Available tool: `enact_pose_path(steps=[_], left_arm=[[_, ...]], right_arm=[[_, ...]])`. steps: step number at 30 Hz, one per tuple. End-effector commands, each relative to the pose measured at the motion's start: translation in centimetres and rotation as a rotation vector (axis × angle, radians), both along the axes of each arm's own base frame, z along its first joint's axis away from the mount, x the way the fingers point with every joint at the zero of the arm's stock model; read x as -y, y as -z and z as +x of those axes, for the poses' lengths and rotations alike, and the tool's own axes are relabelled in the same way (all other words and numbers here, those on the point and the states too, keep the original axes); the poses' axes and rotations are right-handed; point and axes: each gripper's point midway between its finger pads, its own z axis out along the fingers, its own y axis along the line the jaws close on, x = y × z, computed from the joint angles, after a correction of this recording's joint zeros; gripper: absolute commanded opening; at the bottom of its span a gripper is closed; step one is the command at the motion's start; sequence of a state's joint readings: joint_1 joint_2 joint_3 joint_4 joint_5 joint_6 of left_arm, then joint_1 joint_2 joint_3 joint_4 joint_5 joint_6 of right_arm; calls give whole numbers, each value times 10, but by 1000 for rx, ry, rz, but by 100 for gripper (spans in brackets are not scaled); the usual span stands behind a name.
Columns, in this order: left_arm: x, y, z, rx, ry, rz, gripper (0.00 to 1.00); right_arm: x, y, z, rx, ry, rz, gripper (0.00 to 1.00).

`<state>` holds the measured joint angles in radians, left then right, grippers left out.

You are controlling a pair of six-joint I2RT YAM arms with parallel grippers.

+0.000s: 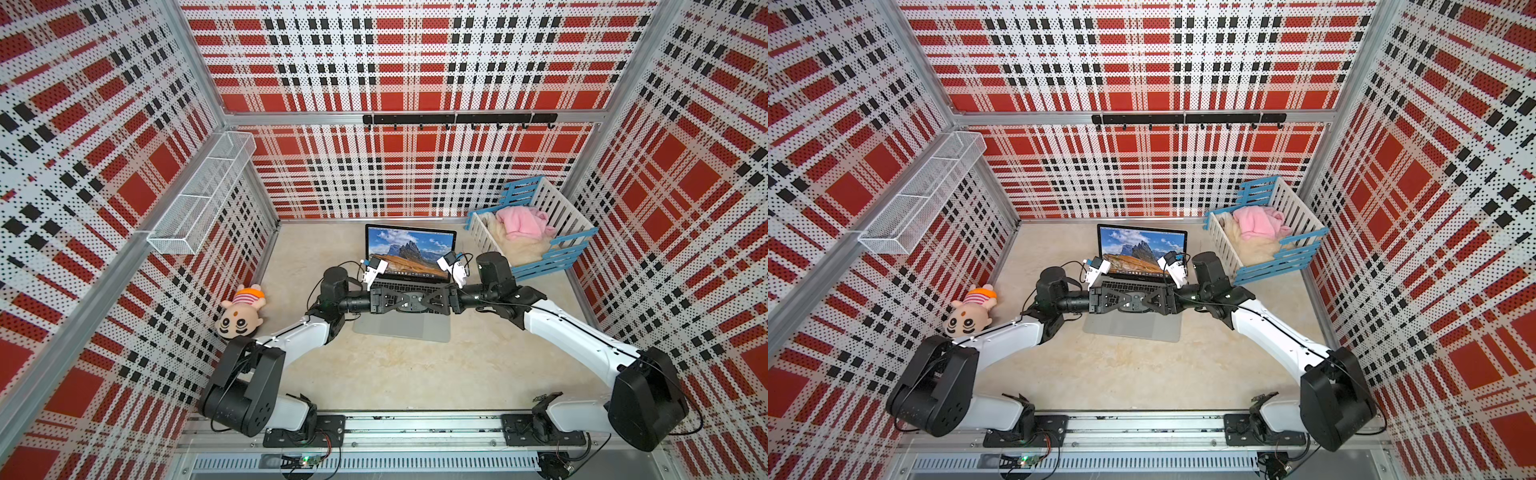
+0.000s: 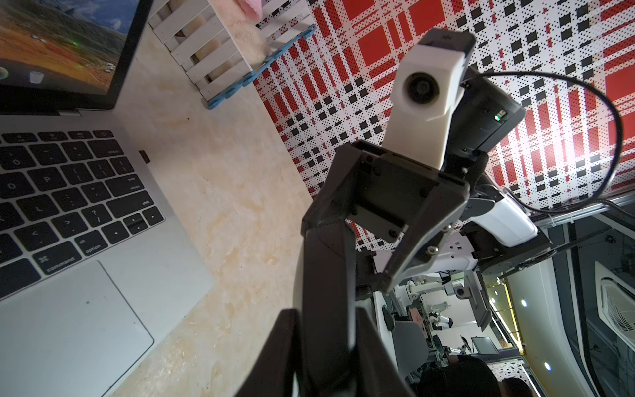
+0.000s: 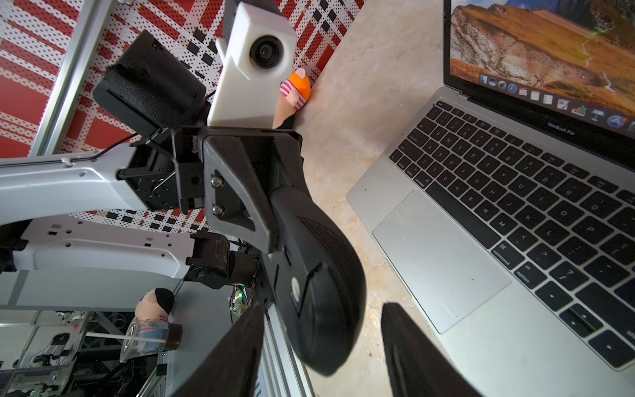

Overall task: Remove the wireless mouse receiver from the laptop
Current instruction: Remove the lid from the mouse.

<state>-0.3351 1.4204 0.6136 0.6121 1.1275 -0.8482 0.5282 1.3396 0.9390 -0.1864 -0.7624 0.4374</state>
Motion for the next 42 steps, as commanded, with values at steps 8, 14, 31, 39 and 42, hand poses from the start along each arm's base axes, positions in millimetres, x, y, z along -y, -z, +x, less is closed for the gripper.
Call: enact_pose_path(steps=[8, 14, 31, 39, 42], left_arm=[[0, -9, 3, 37, 15, -14, 0], [-1, -9, 2, 35, 16, -15, 0], [-5, -3, 5, 21, 0, -9, 0], [-15, 9, 18, -27, -45, 2, 0], [-16, 8, 19, -25, -49, 1, 0]], right_arm=[[2, 4, 2, 19, 22, -32, 42], [4, 7, 4, 26, 35, -45, 35], [-4, -11, -4, 44, -12, 58, 0], [-2, -11, -6, 52, -11, 59, 0], [-2, -9, -7, 51, -12, 54, 0]])
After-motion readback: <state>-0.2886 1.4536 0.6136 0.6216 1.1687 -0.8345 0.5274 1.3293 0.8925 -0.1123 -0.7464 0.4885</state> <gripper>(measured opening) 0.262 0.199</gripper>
